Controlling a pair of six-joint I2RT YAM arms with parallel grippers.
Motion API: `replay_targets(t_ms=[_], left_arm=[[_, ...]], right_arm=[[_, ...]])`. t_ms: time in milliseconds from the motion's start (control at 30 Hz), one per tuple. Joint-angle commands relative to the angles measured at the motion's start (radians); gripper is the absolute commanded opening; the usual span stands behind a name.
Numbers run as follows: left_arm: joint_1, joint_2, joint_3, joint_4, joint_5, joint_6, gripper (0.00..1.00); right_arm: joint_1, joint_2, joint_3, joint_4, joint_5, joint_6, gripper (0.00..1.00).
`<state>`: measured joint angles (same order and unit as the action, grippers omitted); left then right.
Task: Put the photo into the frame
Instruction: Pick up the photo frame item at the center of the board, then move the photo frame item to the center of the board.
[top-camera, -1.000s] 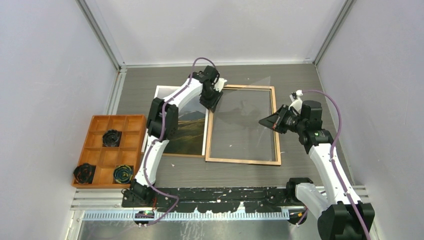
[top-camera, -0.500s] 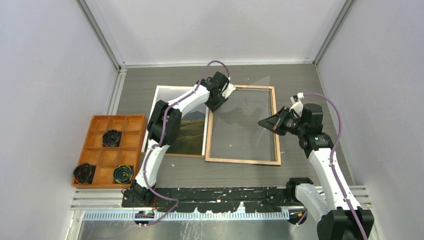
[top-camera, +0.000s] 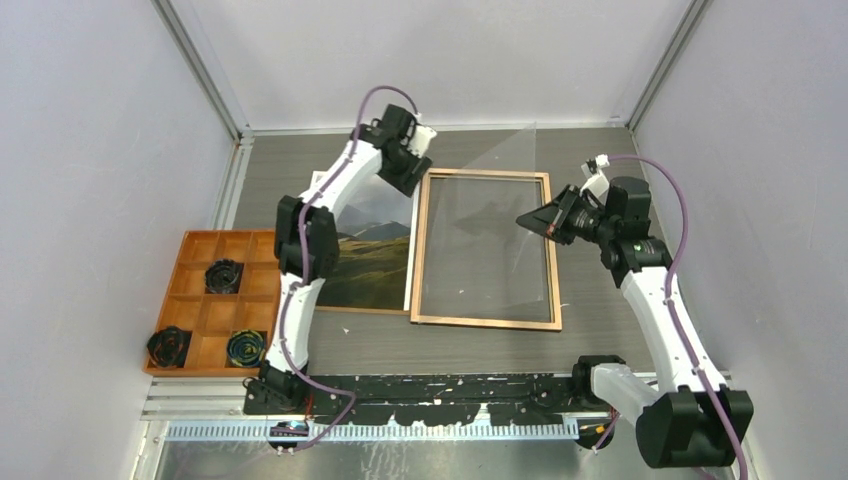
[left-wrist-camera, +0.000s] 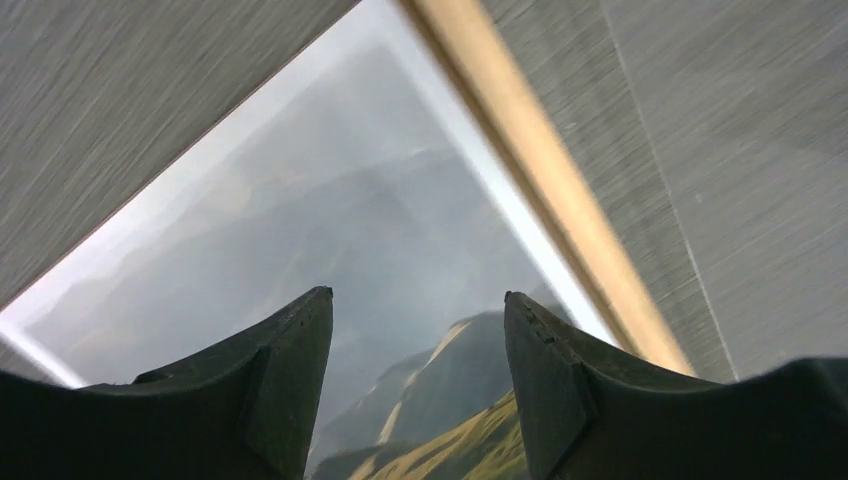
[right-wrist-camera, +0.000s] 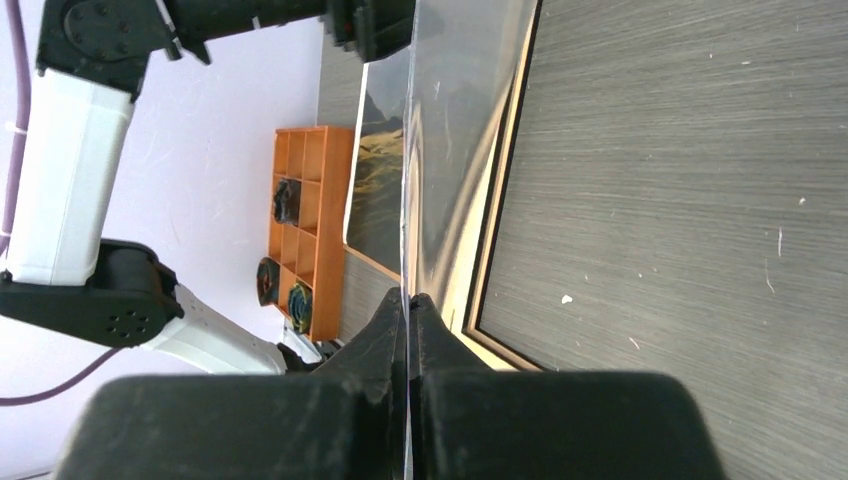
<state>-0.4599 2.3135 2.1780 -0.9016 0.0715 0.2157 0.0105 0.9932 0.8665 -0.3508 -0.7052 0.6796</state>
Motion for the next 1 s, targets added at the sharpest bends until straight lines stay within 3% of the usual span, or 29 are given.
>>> replay_targets(t_ms=[0, 267, 467, 700, 767, 967], left_arm=[[0.025, -0.127, -0.076, -0.072, 0.056, 0.017, 0.66], [-0.130, -0.432, -0.772, 0.085, -0.065, 0.261, 0.68], [-0.168, -0.640, -0.950, -0.020, -0.082, 0.319, 0.70], [-0.273, -0.857, -1.171, -0.024, -0.089, 0.293, 0.75], [-0.284, -0.889, -1.219, 0.002, -0.099, 0.272, 0.84], [-0.289, -0.892, -1.352, 0.211, -0.225, 0.273, 0.84]], right_arm=[[0.003, 0.051, 0.076, 0.129, -0.058, 0.032, 0.01], [0.003, 0.086, 0.152, 0.084, -0.044, -0.027, 0.01], [-0.028, 0.104, 0.162, 0.078, -0.033, -0.047, 0.01], [-0.046, 0.124, 0.144, 0.118, -0.038, -0.025, 0.01], [-0.051, 0.126, 0.147, 0.119, -0.039, -0.023, 0.01], [-0.064, 0.121, 0.147, 0.106, -0.045, -0.022, 0.01]])
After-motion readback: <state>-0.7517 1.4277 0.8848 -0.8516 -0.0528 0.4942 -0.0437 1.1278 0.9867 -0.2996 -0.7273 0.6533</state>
